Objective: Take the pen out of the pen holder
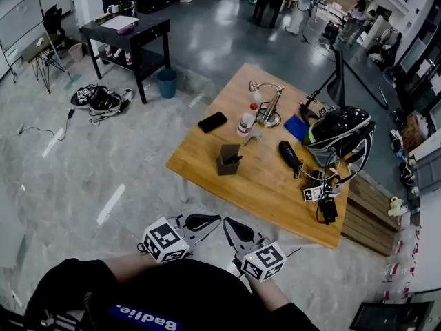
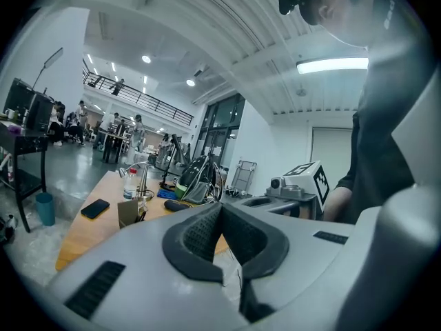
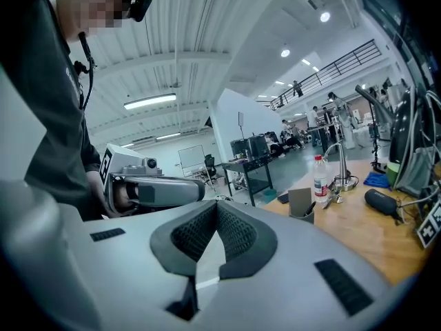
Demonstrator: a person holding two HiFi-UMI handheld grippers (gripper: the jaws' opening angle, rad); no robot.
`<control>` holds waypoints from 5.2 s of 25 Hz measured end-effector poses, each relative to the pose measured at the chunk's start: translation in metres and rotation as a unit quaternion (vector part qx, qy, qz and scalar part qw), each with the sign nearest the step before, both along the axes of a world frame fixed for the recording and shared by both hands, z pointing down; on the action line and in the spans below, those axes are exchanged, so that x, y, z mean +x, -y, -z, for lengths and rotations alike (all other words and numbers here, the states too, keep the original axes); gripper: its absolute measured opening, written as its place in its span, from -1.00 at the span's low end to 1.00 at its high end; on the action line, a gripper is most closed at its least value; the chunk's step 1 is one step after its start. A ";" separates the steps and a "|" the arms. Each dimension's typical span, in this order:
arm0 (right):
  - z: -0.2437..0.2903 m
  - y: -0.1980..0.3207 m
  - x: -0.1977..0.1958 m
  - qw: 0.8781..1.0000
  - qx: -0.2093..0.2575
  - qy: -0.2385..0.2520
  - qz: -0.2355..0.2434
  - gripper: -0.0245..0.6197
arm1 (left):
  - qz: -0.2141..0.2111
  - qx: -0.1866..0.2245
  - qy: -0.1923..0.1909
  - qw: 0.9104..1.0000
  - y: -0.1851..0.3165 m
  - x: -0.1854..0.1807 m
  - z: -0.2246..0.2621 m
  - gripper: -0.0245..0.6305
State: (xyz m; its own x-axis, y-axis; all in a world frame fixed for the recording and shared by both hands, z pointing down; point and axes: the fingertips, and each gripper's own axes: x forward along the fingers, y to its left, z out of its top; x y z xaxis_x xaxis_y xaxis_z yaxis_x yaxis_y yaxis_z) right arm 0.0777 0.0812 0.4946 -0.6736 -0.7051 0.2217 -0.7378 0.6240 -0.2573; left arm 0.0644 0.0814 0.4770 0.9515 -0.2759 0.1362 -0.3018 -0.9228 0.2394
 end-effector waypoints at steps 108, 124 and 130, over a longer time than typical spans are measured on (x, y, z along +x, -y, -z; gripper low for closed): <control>-0.002 0.207 0.056 0.993 -0.052 -0.051 -0.094 -0.77 | -0.080 0.014 0.018 0.997 0.193 0.028 -0.001 -0.90; 0.006 0.184 0.047 0.995 -0.033 -0.047 -0.085 -0.77 | -0.091 0.015 0.019 0.996 0.179 0.036 0.002 -0.90; 0.005 0.184 0.049 0.995 -0.034 -0.047 -0.084 -0.77 | -0.090 0.012 0.016 0.996 0.178 0.038 0.001 -0.90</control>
State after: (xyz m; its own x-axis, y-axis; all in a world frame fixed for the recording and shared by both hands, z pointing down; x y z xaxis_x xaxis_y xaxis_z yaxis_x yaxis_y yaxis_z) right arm 0.1268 -0.1025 0.4898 -0.5212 -0.7869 0.3304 -0.8533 0.4730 -0.2194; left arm 0.1023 -0.0968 0.4762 0.9810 -0.1055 0.1630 -0.1390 -0.9679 0.2096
